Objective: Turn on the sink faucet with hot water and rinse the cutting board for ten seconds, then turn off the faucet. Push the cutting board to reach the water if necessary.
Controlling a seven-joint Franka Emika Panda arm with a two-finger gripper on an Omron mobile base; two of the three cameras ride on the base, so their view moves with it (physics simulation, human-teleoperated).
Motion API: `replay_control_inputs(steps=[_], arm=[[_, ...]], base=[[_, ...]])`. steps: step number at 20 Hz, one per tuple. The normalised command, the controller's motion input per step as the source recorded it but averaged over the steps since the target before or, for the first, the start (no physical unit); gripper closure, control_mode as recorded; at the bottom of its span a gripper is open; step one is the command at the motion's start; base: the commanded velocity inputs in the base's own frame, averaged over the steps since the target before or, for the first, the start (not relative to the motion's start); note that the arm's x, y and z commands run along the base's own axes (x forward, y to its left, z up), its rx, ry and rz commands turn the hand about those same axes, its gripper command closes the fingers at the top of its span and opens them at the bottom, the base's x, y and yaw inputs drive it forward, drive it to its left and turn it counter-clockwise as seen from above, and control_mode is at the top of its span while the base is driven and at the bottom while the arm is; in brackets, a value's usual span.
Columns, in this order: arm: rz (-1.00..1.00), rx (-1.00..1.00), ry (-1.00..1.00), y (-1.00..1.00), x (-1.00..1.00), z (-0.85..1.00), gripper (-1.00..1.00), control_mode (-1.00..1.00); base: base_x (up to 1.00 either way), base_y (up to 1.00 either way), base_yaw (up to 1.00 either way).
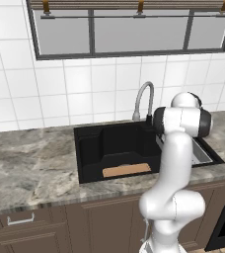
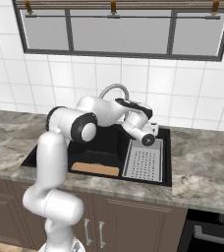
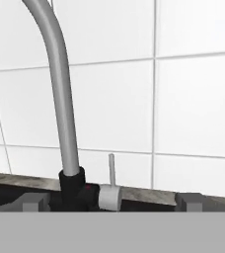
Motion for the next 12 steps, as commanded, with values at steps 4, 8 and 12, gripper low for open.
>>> replay_control_inputs(steps=[4,8,12], arm=[[0.0,0.0,-0.02,0.0,0.2,-0.17,-1.0,-1.0],[0.0,0.0,0.0,0.0,0.16,-0.16,-1.0,-1.0],[0.0,0.0,0.0,0.0,0.25,-0.05,-1.0,-1.0]], base=[[0.0,0.0,0.0],[0.0,0.0,0.0],[0.0,0.0,0.0]])
